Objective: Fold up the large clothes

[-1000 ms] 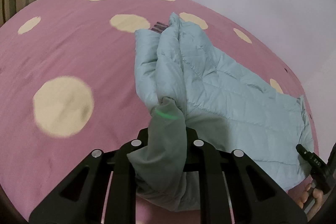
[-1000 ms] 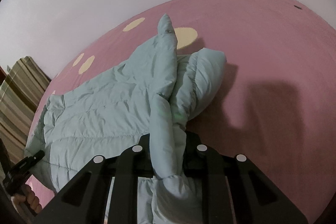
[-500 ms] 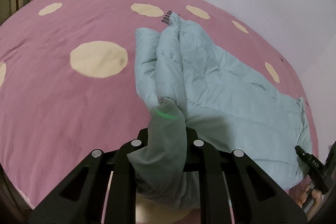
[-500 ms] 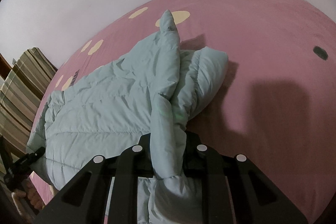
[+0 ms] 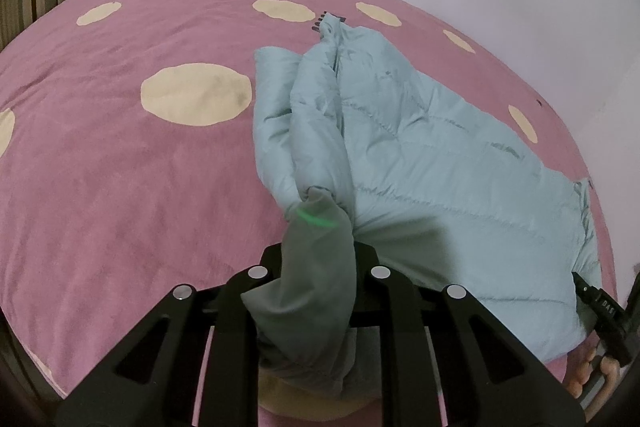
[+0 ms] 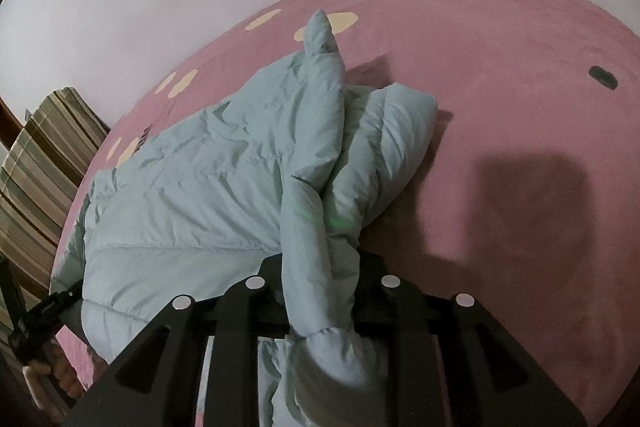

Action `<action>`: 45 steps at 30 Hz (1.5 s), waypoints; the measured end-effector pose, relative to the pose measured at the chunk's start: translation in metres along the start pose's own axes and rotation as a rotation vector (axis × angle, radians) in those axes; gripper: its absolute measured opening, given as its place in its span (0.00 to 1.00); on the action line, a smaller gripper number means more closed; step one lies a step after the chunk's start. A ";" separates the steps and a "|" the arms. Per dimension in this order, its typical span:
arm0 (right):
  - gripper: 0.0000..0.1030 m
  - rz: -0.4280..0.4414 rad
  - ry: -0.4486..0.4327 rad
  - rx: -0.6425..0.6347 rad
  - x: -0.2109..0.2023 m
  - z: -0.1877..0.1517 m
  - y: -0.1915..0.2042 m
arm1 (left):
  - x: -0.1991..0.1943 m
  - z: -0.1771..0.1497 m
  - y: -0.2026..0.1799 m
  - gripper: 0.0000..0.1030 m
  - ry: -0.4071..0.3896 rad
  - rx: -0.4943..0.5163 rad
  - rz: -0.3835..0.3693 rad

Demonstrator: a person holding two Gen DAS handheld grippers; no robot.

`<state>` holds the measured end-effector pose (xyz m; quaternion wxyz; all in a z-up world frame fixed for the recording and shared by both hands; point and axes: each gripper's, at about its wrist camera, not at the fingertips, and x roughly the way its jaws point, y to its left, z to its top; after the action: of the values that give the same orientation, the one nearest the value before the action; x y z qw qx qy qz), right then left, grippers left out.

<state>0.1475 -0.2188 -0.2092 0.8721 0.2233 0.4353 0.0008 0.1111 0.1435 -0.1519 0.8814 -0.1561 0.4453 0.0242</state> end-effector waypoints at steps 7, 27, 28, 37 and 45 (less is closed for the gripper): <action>0.29 -0.004 -0.003 0.006 -0.001 -0.002 -0.002 | -0.001 -0.002 -0.003 0.19 -0.006 0.011 0.014; 0.61 -0.091 -0.048 0.087 -0.035 0.011 -0.031 | -0.028 0.005 -0.003 0.68 -0.004 0.089 0.038; 0.61 -0.106 -0.058 0.082 -0.039 0.012 -0.031 | -0.032 0.005 -0.001 0.69 -0.004 0.098 0.033; 0.61 -0.170 -0.156 0.030 -0.072 0.036 -0.005 | -0.052 0.034 0.014 0.74 -0.022 0.111 -0.045; 0.44 0.003 -0.035 -0.136 -0.024 0.033 0.090 | -0.013 0.057 0.003 0.74 0.057 0.076 -0.100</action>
<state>0.1751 -0.1549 -0.1390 0.8928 0.1641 0.4186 0.0276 0.1470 0.1647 -0.1113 0.8738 -0.1453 0.4622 -0.0412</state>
